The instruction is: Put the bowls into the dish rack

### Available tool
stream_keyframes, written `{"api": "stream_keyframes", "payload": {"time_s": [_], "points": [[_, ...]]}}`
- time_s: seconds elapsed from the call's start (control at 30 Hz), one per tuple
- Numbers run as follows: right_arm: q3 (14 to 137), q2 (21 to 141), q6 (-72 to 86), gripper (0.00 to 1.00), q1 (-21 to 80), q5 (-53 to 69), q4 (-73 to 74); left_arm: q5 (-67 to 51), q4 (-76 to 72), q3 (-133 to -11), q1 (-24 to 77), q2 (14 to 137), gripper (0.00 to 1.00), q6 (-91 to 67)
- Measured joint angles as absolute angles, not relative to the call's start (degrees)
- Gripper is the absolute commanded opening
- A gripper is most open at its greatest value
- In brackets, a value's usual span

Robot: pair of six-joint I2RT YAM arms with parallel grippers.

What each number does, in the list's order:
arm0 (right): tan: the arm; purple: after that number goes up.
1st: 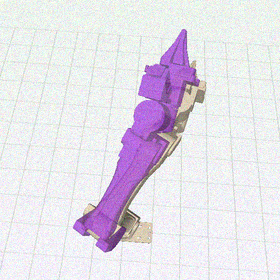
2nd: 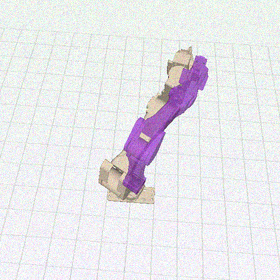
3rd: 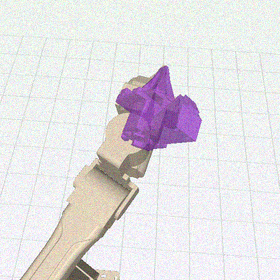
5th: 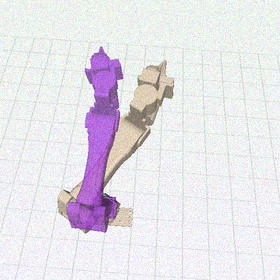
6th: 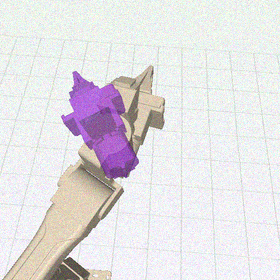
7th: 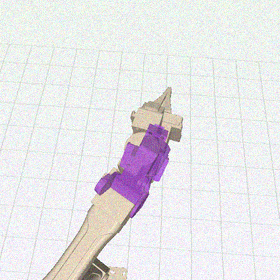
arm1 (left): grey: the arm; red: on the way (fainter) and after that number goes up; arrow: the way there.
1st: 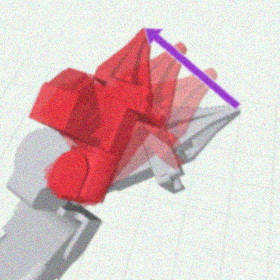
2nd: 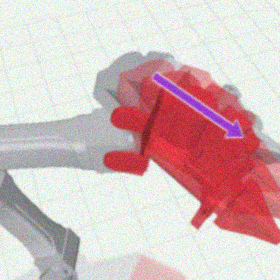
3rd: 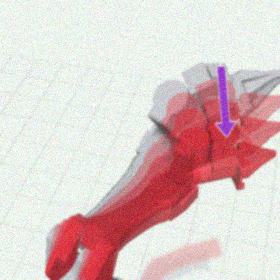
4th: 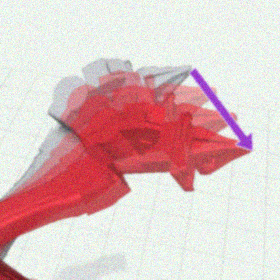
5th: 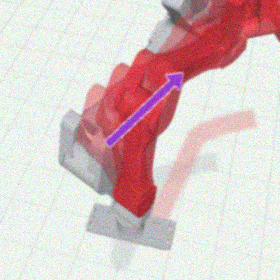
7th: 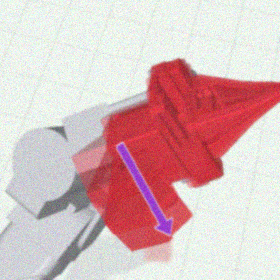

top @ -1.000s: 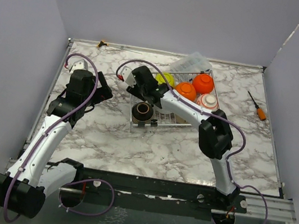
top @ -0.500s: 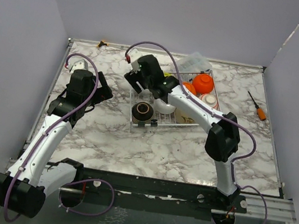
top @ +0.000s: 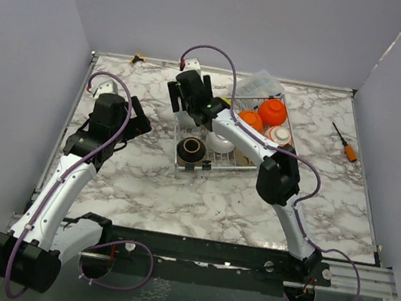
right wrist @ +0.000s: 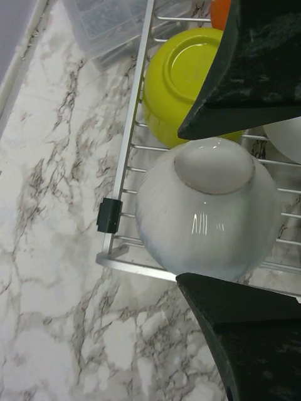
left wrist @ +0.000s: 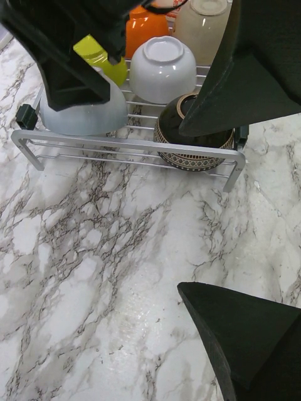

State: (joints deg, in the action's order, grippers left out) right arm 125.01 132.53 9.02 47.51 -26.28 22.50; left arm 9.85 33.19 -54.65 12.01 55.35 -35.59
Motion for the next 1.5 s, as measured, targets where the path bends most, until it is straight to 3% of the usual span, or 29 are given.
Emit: {"api": "stream_keyframes", "payload": {"time_s": [0.23, 0.6, 0.83, 1.5], "points": [[125.51, 136.64, 8.40, 0.76, 47.18, -28.18, 22.44, 9.63, 33.19, -54.61, 12.01, 55.35, 0.99, -35.77], [114.85, 130.69, 0.71, 0.68, 48.53, -26.35, 16.60, 9.56, 33.15, -54.61, 12.01, 56.14, 0.99, -35.77], [114.24, 130.15, -3.68, 0.62, 48.60, -23.94, 16.43, 9.47, 33.12, -54.61, 11.99, 56.69, 0.99, -35.77], [109.65, 127.59, -10.63, 0.58, 48.82, -19.33, 14.13, 9.47, 33.12, -54.61, 11.99, 56.69, 0.99, -35.75]]}}
